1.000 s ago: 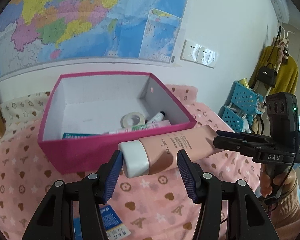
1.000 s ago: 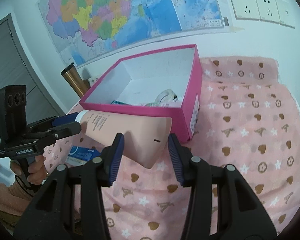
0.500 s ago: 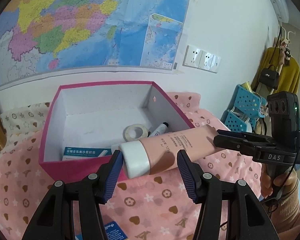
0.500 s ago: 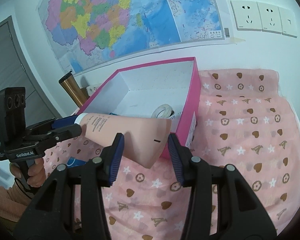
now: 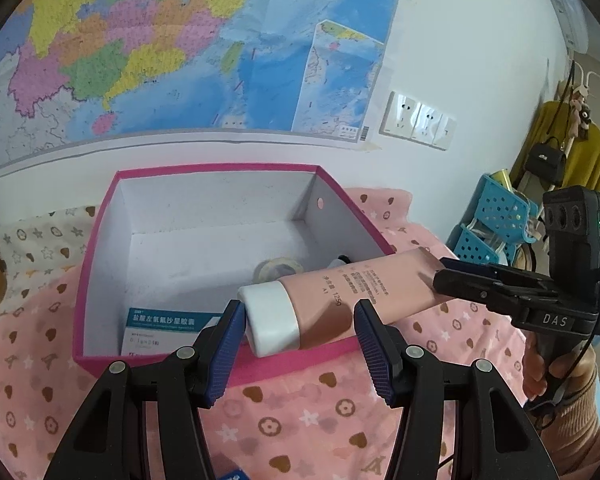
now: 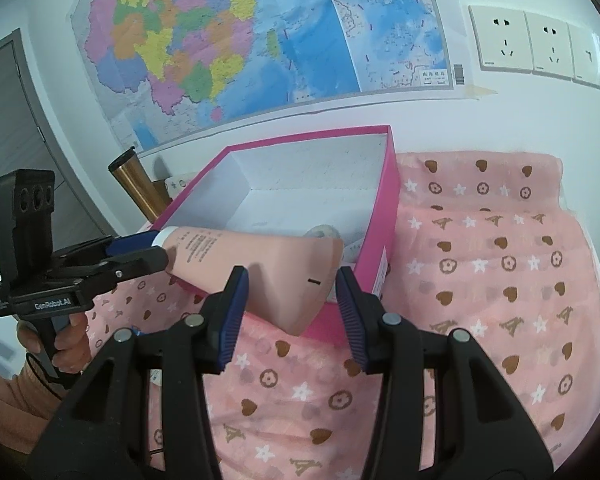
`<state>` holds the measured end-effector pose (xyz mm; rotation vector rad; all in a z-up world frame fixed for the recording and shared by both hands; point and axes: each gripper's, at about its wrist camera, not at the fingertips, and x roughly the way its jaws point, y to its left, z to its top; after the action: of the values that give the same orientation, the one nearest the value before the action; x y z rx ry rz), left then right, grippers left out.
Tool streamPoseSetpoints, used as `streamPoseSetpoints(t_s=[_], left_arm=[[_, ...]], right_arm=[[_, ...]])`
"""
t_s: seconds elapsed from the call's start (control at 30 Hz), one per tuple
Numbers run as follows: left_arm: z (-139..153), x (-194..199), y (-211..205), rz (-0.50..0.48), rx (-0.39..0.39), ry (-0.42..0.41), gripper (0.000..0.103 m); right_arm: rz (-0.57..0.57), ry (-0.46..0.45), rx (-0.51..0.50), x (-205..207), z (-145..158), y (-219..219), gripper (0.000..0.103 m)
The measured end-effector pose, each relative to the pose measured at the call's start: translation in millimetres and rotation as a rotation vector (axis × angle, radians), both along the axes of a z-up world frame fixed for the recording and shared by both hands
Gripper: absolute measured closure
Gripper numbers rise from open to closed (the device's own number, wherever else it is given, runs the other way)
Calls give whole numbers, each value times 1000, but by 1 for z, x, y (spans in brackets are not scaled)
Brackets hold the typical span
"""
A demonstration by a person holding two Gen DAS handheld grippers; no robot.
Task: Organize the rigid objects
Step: 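Carry the peach tube into the magenta box and open the right gripper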
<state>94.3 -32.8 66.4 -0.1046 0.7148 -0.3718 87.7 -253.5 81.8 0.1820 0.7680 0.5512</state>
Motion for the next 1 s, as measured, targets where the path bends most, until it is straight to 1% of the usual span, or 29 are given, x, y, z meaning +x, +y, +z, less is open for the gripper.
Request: streamPoseSetpoints(t_s=[0.43,0.7,1.0], left_arm=[[-6,22,-1,18,6,16,47],[-15,35,-1,23,7,46,47],[-25,51,0,28,1,80,47]], right_arm=[[-10,12,-16,22,-3,1,55],[-17,35,-37,35,-11,3,55],[-23,32,-80,44,-14,8,55]])
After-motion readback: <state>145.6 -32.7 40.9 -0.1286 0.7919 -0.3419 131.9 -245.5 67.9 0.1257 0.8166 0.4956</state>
